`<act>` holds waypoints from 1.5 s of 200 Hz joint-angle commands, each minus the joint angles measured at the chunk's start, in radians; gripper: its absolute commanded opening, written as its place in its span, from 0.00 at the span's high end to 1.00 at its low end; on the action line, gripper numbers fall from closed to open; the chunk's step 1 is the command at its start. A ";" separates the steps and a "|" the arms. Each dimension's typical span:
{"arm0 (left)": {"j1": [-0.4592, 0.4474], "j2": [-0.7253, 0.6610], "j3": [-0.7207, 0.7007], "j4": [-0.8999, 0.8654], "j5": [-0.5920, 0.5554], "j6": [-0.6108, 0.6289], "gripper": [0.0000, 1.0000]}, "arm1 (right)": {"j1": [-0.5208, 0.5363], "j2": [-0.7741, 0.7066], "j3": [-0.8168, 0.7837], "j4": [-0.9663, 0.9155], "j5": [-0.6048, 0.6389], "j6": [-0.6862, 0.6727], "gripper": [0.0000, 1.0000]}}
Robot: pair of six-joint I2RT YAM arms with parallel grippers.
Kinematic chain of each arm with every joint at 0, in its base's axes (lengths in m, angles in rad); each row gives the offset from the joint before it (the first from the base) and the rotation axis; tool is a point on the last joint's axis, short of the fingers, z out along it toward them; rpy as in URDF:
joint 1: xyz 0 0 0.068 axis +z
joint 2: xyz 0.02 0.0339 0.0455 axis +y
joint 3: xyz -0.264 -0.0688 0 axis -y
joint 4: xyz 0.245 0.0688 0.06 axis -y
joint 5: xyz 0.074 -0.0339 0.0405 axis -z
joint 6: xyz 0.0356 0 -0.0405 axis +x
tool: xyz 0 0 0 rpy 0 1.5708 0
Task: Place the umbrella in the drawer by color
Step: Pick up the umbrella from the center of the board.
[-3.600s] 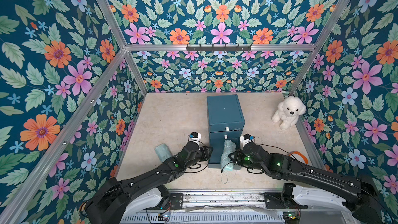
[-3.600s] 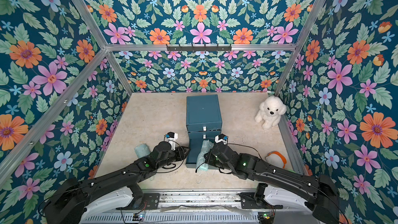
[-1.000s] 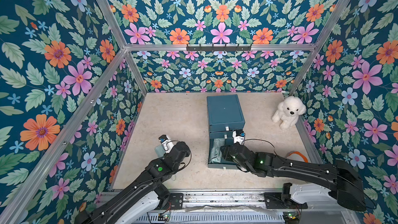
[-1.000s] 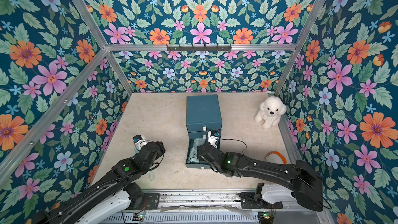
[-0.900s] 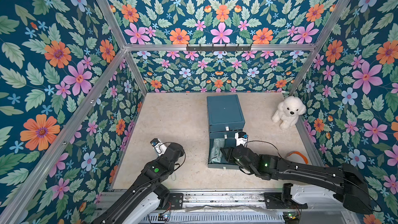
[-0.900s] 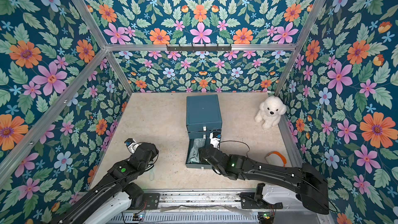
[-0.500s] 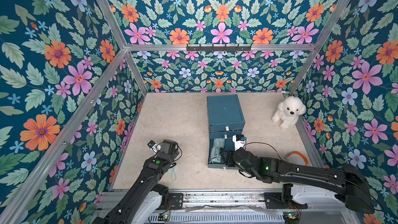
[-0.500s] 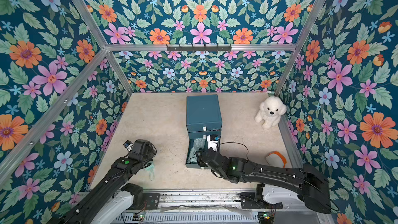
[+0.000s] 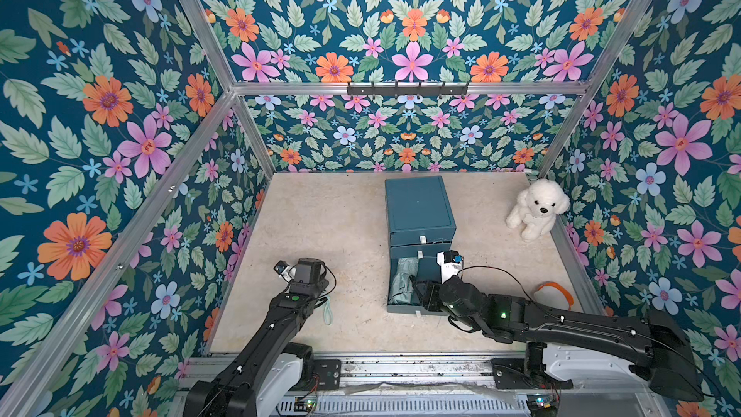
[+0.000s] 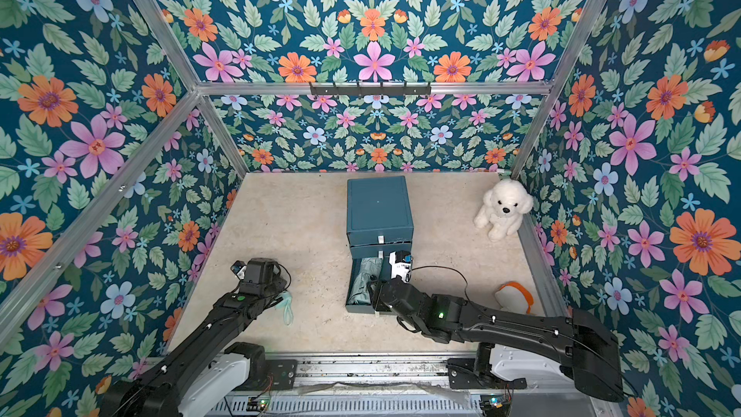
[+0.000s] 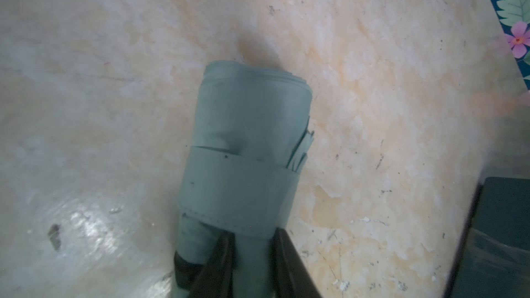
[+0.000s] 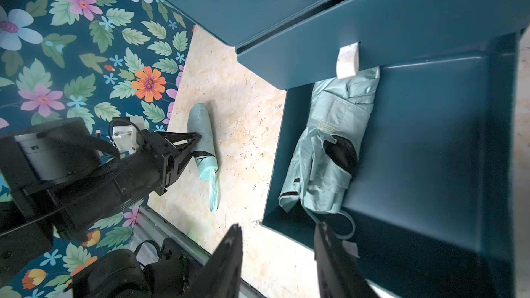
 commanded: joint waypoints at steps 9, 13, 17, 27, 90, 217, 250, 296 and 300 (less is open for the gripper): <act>0.000 -0.012 -0.004 -0.086 0.087 0.030 0.87 | 0.001 0.005 0.015 0.024 0.000 -0.001 0.54; 0.002 -0.015 -0.003 -0.088 0.088 0.032 0.89 | 0.000 0.007 0.019 0.024 0.000 -0.002 0.54; 0.000 -0.020 0.000 -0.089 0.092 0.035 0.91 | 0.001 0.009 0.021 0.024 -0.002 -0.003 0.54; -0.001 -0.029 0.004 -0.088 0.106 0.043 0.97 | 0.001 0.014 0.027 0.029 -0.010 -0.006 0.54; -0.013 -0.153 0.032 -0.033 0.267 0.091 1.00 | 0.000 0.034 0.053 0.129 -0.095 -0.004 0.52; -0.130 -0.348 0.277 0.193 0.676 0.140 1.00 | -0.048 0.276 0.386 0.162 -0.296 -0.096 0.30; -0.219 -0.348 0.266 0.257 0.649 0.106 1.00 | -0.055 0.312 0.417 0.163 -0.314 -0.108 0.35; -0.297 -0.326 0.269 0.279 0.621 0.116 1.00 | -0.055 0.313 0.421 0.141 -0.286 -0.110 0.56; -0.299 -0.324 0.270 0.279 0.621 0.115 1.00 | -0.056 0.311 0.421 0.136 -0.279 -0.110 0.57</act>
